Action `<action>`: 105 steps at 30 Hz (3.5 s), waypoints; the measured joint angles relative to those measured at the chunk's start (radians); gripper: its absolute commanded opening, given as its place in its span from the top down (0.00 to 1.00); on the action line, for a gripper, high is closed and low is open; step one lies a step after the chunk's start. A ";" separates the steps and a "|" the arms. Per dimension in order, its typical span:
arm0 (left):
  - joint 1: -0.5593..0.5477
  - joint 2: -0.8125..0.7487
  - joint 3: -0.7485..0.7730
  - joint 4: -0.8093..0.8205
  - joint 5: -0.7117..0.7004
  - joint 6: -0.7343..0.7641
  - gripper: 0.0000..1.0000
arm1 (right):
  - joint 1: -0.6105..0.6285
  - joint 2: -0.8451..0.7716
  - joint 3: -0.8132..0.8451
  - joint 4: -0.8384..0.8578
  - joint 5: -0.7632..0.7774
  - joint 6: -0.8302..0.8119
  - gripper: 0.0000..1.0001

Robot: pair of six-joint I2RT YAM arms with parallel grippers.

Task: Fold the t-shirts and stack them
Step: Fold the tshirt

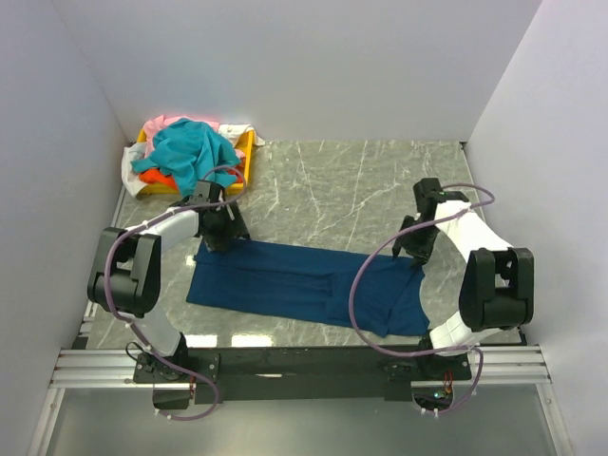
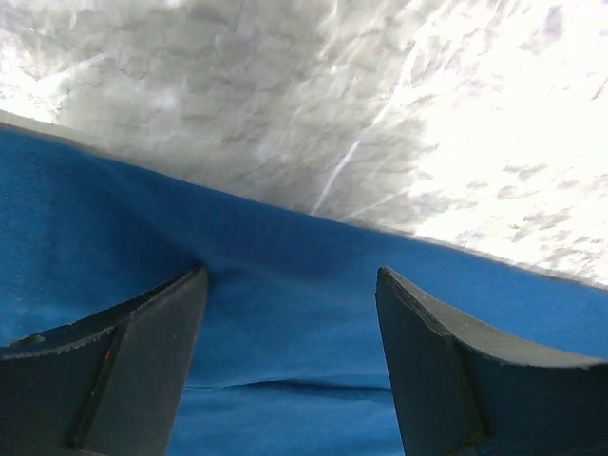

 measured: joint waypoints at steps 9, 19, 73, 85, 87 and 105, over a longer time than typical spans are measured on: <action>0.003 0.020 0.000 0.059 0.028 -0.021 0.18 | -0.106 0.043 -0.005 0.025 0.074 0.006 0.46; 0.003 0.039 0.019 0.075 0.035 -0.024 0.18 | -0.124 0.127 -0.042 0.070 0.102 0.006 0.55; 0.002 -0.063 -0.043 -0.017 -0.057 0.009 0.14 | -0.109 0.281 0.153 0.105 0.034 -0.038 0.76; 0.005 -0.040 -0.050 0.046 -0.060 0.006 0.14 | -0.107 0.388 0.244 0.100 0.037 -0.036 1.00; 0.005 -0.038 -0.050 0.060 -0.059 0.006 0.14 | -0.107 0.412 0.281 0.098 0.038 -0.036 1.00; -0.163 -0.202 -0.018 0.049 0.012 0.053 0.12 | -0.079 0.504 0.606 0.023 0.006 -0.077 0.52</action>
